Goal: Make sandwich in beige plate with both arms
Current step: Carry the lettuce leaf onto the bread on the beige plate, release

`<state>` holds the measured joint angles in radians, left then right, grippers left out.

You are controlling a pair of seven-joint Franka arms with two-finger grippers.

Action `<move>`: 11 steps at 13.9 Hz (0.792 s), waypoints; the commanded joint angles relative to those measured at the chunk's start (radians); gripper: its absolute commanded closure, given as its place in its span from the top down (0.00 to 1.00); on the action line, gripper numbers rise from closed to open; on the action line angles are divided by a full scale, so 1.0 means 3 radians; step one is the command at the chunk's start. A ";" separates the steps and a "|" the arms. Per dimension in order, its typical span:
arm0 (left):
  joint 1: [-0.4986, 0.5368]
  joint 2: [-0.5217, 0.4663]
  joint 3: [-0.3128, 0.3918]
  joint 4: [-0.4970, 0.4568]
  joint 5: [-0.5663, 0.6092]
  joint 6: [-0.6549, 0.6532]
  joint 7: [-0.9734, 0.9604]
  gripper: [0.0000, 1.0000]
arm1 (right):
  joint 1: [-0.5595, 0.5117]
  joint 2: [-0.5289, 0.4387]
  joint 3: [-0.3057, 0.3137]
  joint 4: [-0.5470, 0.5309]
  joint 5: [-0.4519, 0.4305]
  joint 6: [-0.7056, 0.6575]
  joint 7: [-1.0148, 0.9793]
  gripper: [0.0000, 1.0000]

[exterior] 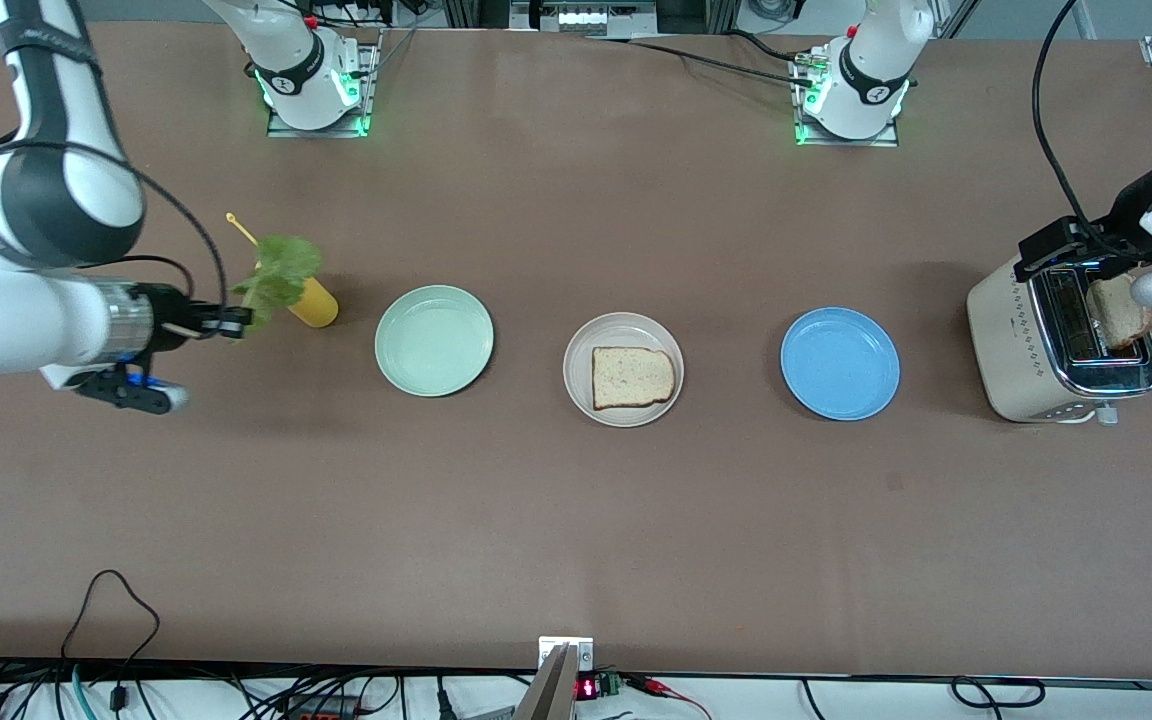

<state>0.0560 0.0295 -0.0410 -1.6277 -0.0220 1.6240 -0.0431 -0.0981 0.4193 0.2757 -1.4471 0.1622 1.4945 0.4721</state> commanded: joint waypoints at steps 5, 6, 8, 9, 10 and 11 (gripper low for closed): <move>0.0023 -0.0017 -0.0012 0.0016 -0.0003 -0.0009 0.0026 1.00 | 0.0857 0.0279 -0.0024 0.0119 0.0512 0.0738 0.2075 0.00; 0.0028 -0.0017 -0.0012 0.0016 -0.0003 -0.0009 0.0026 1.00 | 0.0996 0.0335 -0.0024 0.0119 0.0533 0.0963 0.2335 0.00; 0.0033 -0.0012 -0.0012 0.0016 -0.0003 0.0002 0.0026 1.00 | 0.1226 0.0468 -0.0024 0.0119 0.0538 0.1443 0.2887 0.00; 0.0033 0.0004 -0.0012 0.0016 -0.0003 0.0007 0.0026 1.00 | 0.1328 0.0545 -0.0024 0.0119 0.0538 0.1704 0.3133 0.00; 0.0033 0.0004 -0.0012 0.0016 -0.0003 0.0007 0.0026 1.00 | 0.1410 0.0611 -0.0024 0.0119 0.0538 0.1924 0.3343 0.00; 0.0033 0.0009 -0.0012 0.0016 -0.0003 0.0007 0.0026 1.00 | 0.1482 0.0703 -0.0024 0.0119 0.0543 0.2139 0.3543 0.00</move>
<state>0.0584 0.0312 -0.0407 -1.6275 -0.0220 1.6241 -0.0431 0.3146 0.5817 0.2773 -1.4392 0.3070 2.0575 1.4319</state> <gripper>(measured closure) 0.000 0.965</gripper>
